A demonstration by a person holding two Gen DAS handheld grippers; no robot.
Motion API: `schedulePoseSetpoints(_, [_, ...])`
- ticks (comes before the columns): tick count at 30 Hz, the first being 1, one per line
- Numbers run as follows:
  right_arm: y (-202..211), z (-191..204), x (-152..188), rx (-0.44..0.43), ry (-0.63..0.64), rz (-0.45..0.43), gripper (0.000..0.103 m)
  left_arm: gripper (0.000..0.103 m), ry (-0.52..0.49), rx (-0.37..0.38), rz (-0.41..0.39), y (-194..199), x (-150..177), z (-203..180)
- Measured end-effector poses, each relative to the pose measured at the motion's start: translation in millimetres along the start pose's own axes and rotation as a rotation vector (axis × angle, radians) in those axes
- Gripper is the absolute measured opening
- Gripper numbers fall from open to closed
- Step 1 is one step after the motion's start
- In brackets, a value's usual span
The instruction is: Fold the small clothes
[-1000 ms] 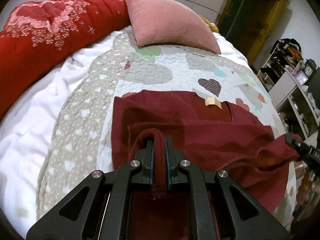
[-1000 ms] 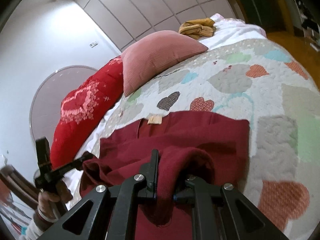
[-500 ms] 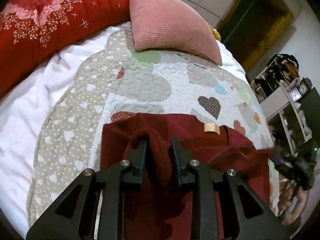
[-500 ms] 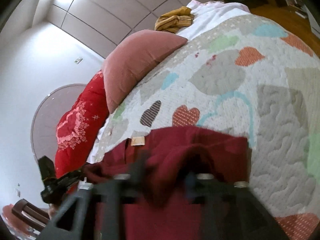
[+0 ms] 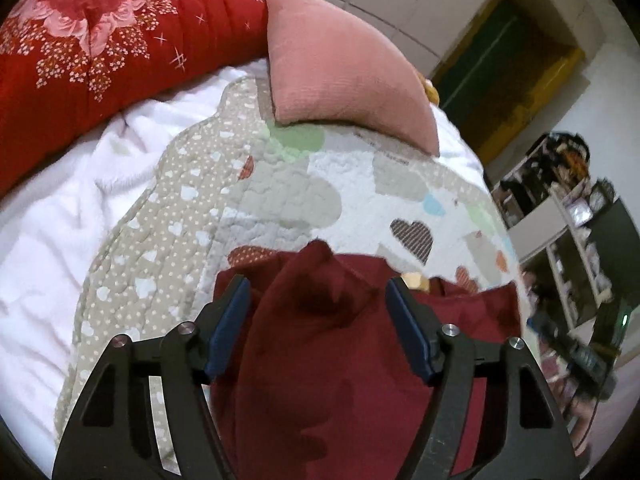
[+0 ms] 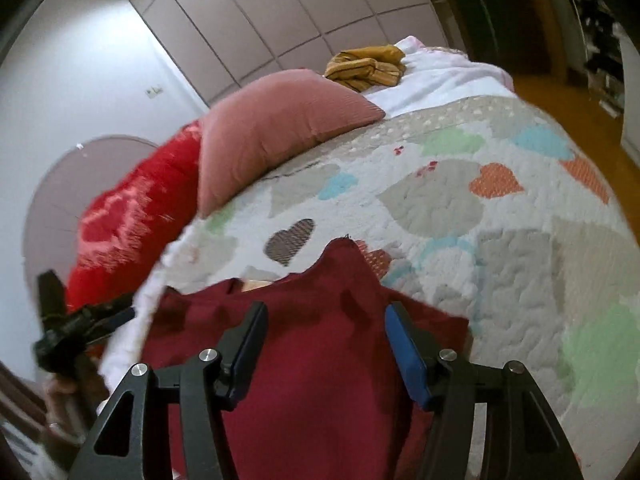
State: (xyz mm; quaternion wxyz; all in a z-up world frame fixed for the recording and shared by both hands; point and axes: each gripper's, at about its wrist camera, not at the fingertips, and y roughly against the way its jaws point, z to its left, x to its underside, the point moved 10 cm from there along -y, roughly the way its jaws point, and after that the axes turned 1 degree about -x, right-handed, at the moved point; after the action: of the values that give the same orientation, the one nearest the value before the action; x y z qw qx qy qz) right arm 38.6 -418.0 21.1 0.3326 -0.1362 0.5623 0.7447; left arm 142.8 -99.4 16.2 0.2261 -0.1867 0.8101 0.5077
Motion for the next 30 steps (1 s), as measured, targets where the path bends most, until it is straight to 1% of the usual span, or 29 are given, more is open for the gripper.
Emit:
schedulePoseSetpoints(2, [-8.4, -8.4, -5.3, 0.060, 0.014, -0.015, 0.060, 0.070, -0.024, -0.020, 0.006, -5.1, 3.3, 2.5])
schedulePoseSetpoints(4, [-16.4, -16.0, -11.0, 0.098, 0.032, -0.029, 0.060, 0.070, -0.028, -0.037, 0.016, -12.1, 4.8, 6.4])
schedulePoseSetpoints(5, [-24.0, -17.4, -11.9, 0.095, 0.039, -0.012, 0.060, 0.070, -0.025, -0.045, 0.024, -16.8, 6.0, 8.9])
schedulePoseSetpoints(7, [-43.6, -18.5, -8.6, 0.093, 0.055, 0.055, 0.060, 0.070, -0.018, -0.072, 0.053, -30.5, 10.7, 13.2])
schedulePoseSetpoints(8, [-51.4, -19.1, -6.7, 0.103, 0.067, 0.079, 0.054, 0.070, -0.028, -0.097, 0.061, -35.4, 12.8, 14.7])
schedulePoseSetpoints(9, [-57.5, -19.0, -5.0, 0.118, 0.085, 0.095, 0.044, 0.070, -0.042, -0.119, 0.060, -39.3, 13.1, 15.0])
schedulePoseSetpoints(10, [-61.0, -17.6, -4.5, 0.135, 0.110, 0.100, 0.018, 0.070, -0.058, -0.136, 0.053, -42.4, 12.5, 14.7])
schedulePoseSetpoints(11, [-61.3, -16.7, -5.9, 0.153, 0.128, 0.093, 0.011, 0.070, -0.070, -0.149, 0.047, -44.2, 12.0, 14.7])
schedulePoseSetpoints(12, [-59.5, -17.0, -8.0, 0.167, 0.134, 0.076, 0.011, 0.070, -0.087, -0.168, 0.039, -47.2, 10.9, 14.6])
schedulePoseSetpoints(14, [-56.1, -25.6, -14.3, 0.227, 0.136, 0.039, 0.011, 0.070, -0.108, -0.193, 0.029, -54.4, 8.7, 15.1])
schedulePoseSetpoints(16, [-64.0, -39.2, -12.9, 0.272, 0.113, 0.065, 0.011, 0.070, -0.117, -0.214, 0.026, -64.6, 6.6, 18.4])
schedulePoseSetpoints(18, [-77.3, -49.6, -7.4, 0.292, 0.101, 0.098, 0.011, 0.070, -0.104, -0.226, 0.043, -74.9, 7.2, 24.0])
schedulePoseSetpoints(20, [-83.2, -56.1, -5.1, 0.314, 0.098, 0.107, 0.011, 0.070, -0.088, -0.223, 0.045, -76.4, 6.6, 26.7])
schedulePoseSetpoints(21, [-81.0, -57.3, -6.7, 0.313, 0.086, 0.102, 0.013, 0.070, -0.086, -0.220, 0.034, -72.5, 6.0, 26.2])
schedulePoseSetpoints(23, [-68.4, -55.9, -11.0, 0.321, 0.066, 0.080, 0.024, 0.070, -0.099, -0.222, 0.015, -62.6, 5.8, 24.8])
schedulePoseSetpoints(24, [-58.3, -53.2, -13.1, 0.320, 0.054, 0.061, 0.024, 0.070, -0.115, -0.227, 0.011, -55.5, 7.3, 24.4])
schedulePoseSetpoints(25, [-50.5, -48.5, -13.6, 0.306, 0.049, 0.048, 0.026, 0.070, -0.129, -0.236, 0.009, -47.6, 9.8, 24.8])
schedulePoseSetpoints(27, [-29.4, -30.3, -10.0, 0.247, 0.060, 0.029, 0.027, 0.070, -0.151, -0.234, 0.003, -30.7, 18.5, 26.1])
schedulePoseSetpoints(28, [-22.2, -21.8, -5.5, 0.226, 0.078, 0.033, 0.030, 0.070, -0.156, -0.221, -0.003, -22.8, 23.4, 27.2])
schedulePoseSetpoints(30, [-7.7, -5.6, 11.6, 0.209, 0.132, 0.056, 0.031, 0.070, -0.149, -0.204, -0.003, -7.6, 36.6, 32.8])
